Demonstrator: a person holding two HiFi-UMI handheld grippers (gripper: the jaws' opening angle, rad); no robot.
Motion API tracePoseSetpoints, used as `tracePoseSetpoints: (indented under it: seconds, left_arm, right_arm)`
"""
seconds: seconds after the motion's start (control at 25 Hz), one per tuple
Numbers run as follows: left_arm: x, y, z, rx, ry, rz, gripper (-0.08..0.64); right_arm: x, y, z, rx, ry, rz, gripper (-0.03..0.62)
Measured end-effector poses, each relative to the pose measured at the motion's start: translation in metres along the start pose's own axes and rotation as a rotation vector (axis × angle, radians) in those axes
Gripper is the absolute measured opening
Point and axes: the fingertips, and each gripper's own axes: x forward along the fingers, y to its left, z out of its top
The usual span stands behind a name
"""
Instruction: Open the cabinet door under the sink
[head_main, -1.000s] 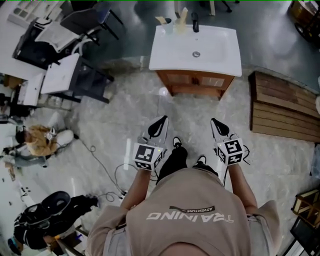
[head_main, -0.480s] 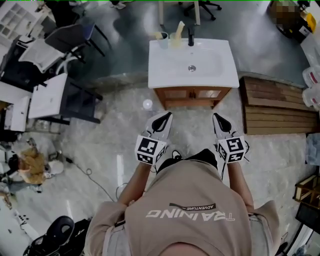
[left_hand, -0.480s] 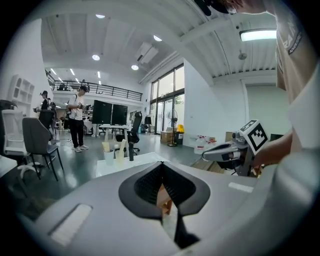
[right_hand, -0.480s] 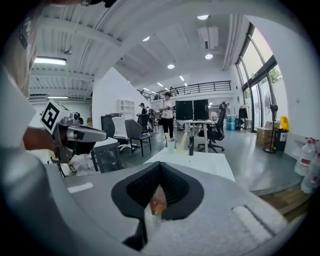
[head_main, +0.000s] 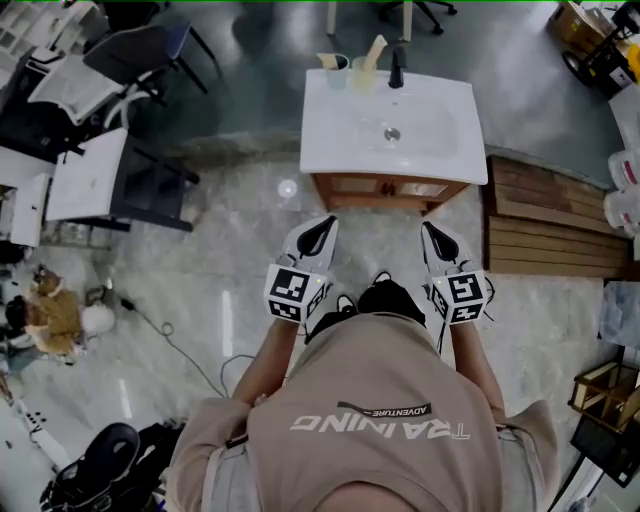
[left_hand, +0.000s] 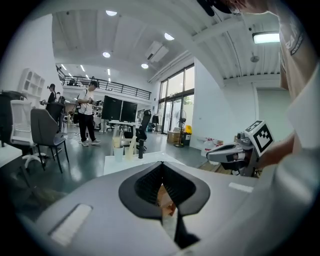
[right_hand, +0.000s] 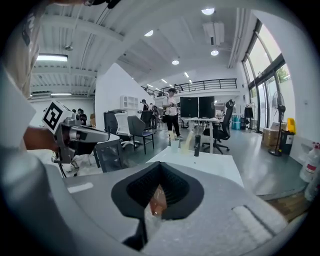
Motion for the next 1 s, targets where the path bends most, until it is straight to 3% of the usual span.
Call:
tracePoseSetpoints:
  seconds: [0.24, 0.44, 0.64, 0.84, 1.0]
  left_arm:
    - [0.029, -0.007, 0.011, 0.024, 0.041, -0.002, 0.018]
    - [0.071, -0.01, 0.02, 0.06, 0.05, -0.017, 0.018]
    - [0.11, -0.015, 0.034, 0.077, 0.03, -0.023, 0.018]
    - [0.13, -0.026, 0.032, 0.093, 0.056, -0.074, 0.018]
    - [0.141, -0.029, 0.028, 0.11, 0.08, -0.137, 0.018]
  right_arm:
    - [0.029, -0.031, -0.002, 0.082, -0.008, 0.046, 0.002]
    - [0.041, -0.064, -0.008, 0.091, -0.019, 0.055, 0.002]
    - [0.044, -0.1, -0.012, 0.068, -0.015, 0.024, 0.002]
    - [0.032, -0.124, -0.027, -0.049, 0.039, -0.061, 0.002]
    - [0.024, -0.135, -0.052, 0.021, 0.095, -0.108, 0.002]
